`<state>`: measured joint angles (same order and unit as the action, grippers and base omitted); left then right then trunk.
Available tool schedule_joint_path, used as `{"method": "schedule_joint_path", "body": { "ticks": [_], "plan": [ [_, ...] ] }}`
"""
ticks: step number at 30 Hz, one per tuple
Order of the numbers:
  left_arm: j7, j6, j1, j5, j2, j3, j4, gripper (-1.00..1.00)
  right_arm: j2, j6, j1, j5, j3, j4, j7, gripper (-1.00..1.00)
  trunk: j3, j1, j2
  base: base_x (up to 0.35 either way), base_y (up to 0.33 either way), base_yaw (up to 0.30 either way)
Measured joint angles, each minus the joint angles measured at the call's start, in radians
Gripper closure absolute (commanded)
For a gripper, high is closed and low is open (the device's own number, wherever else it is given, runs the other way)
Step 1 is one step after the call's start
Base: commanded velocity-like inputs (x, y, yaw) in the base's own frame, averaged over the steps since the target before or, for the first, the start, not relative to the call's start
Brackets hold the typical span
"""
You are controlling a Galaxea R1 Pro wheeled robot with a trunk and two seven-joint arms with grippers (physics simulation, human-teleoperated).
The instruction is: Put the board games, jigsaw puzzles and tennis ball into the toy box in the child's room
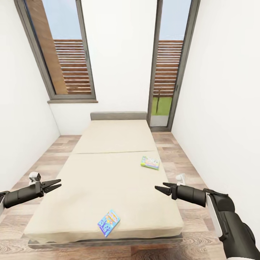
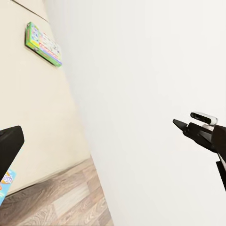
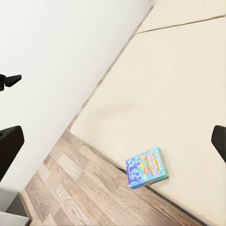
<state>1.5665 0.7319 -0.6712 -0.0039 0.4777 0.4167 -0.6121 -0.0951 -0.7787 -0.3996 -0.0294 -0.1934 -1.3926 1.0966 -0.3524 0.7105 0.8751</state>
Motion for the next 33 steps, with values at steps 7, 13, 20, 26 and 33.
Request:
{"method": "schedule_joint_path", "body": {
  "ticks": [7,13,20,26,33],
  "plan": [
    [0.0,0.0,0.0,0.0,0.0,0.0,0.0,-1.0,0.0,0.0,0.0,0.0,0.0,0.0,0.0,-1.0,0.011,0.0,0.0,0.0,0.0,0.0],
    [0.0,0.0,0.0,-0.001,-0.001,0.0,0.0,-1.0,0.0,0.0,0.0,0.0,0.001,0.0,0.0,-1.0,0.021,0.0,0.0,0.0,0.0,0.0],
    [0.0,0.0,0.0,0.0,0.0,0.0,0.0,-1.0,0.0,0.0,0.0,0.0,0.001,0.0,0.0,-1.0,0.032,0.0,0.0,0.0,0.0,0.0],
    [0.0,0.0,0.0,0.0,0.0,0.0,0.0,-1.0,0.0,0.0,0.0,0.0,0.001,0.0,0.0,-1.0,0.042,0.0,0.0,0.0,0.0,0.0],
    [0.0,0.0,0.0,0.0,0.0,0.0,0.0,-1.0,0.0,0.0,0.0,0.0,0.001,-0.001,0.0,-1.0,0.053,0.0,0.0,0.0,0.0,0.0]
  ]
}}
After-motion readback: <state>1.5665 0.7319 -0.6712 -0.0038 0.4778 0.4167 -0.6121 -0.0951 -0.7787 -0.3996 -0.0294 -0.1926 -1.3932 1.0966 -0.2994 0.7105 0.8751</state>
